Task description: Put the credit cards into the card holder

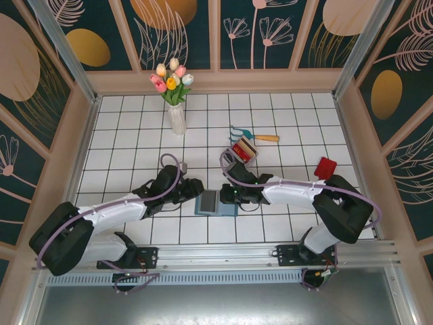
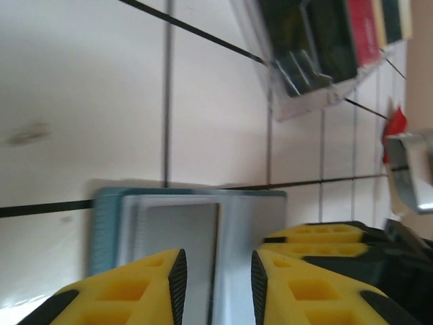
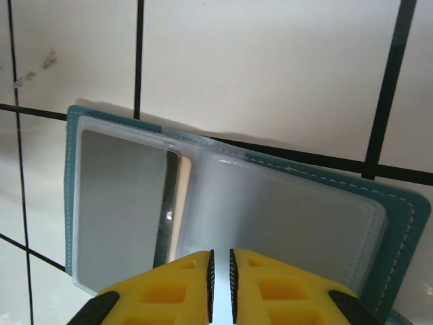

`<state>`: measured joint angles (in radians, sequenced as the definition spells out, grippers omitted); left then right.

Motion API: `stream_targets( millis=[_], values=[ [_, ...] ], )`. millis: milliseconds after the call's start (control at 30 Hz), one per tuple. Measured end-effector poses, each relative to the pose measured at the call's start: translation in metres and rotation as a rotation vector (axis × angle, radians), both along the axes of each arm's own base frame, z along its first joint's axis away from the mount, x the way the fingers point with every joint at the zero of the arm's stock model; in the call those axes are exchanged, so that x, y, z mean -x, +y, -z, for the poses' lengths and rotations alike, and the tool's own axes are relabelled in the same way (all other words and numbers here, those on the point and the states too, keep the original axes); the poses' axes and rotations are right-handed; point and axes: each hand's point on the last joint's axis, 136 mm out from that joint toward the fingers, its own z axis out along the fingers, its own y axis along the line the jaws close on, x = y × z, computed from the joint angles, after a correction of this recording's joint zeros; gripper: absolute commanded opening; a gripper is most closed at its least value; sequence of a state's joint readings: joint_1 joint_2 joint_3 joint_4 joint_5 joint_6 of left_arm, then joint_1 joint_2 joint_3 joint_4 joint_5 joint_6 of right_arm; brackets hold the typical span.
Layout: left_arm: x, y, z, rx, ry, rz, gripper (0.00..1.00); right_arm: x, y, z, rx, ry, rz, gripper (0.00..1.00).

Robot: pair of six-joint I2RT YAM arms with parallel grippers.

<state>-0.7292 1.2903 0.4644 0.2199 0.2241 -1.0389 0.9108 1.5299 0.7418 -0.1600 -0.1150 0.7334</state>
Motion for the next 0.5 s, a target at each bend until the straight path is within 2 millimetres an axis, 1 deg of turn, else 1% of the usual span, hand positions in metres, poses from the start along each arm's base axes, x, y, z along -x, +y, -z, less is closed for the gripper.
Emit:
stream_targets(
  millis=[100, 200, 267, 333, 500],
  values=[
    [0.002, -0.02, 0.006, 0.009, 0.025, 0.072, 0.32, -0.001, -0.003, 0.003, 0.019, -0.005, 0.005, 0.17],
    [0.006, -0.03, 0.025, -0.015, 0.074, 0.108, 0.27, -0.001, -0.006, 0.006, 0.039, -0.007, 0.002, 0.17],
    [0.008, -0.029, 0.041, -0.043, 0.111, 0.108, 0.25, -0.001, -0.008, 0.008, 0.054, -0.009, -0.002, 0.16],
    [0.004, -0.03, 0.042, -0.04, 0.107, 0.097, 0.25, -0.001, -0.011, 0.011, 0.072, -0.011, -0.004, 0.16],
    [0.003, -0.026, 0.044, -0.05, 0.102, 0.07, 0.24, -0.001, -0.024, 0.016, 0.14, -0.03, -0.01, 0.12]
  ],
)
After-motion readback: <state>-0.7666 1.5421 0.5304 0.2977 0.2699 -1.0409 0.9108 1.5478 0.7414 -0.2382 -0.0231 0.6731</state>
